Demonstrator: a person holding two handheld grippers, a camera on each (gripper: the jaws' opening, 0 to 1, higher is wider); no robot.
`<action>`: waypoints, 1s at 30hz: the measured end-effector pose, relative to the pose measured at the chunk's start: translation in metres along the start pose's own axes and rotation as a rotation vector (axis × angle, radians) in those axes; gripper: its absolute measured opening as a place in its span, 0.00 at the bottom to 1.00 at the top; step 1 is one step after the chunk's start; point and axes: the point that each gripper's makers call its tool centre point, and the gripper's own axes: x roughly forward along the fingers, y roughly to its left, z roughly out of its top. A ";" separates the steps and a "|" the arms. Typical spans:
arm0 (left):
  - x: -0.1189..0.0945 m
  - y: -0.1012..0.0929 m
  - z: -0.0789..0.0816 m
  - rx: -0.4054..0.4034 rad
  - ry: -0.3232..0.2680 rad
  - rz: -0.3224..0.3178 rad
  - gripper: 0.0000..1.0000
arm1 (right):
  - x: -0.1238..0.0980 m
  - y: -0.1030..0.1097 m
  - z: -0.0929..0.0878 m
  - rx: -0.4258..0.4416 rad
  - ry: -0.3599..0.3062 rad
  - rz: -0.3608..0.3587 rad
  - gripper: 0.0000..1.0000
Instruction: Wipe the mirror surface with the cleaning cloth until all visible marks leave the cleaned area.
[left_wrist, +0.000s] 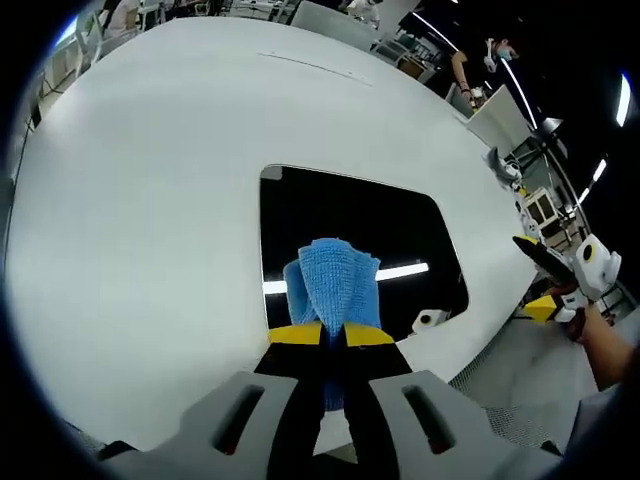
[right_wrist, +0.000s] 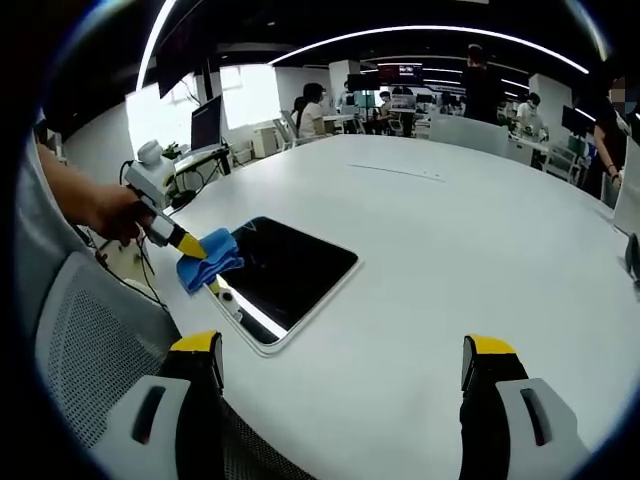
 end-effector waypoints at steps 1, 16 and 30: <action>-0.001 0.003 0.000 -0.005 0.000 0.002 0.03 | 0.000 0.000 0.000 0.000 -0.002 0.000 0.98; -0.010 0.020 0.001 -0.017 -0.009 0.021 0.03 | 0.002 0.001 -0.003 -0.009 0.012 0.005 0.98; -0.007 0.020 0.006 -0.025 0.002 0.027 0.03 | 0.002 0.000 -0.004 -0.006 0.014 0.003 0.98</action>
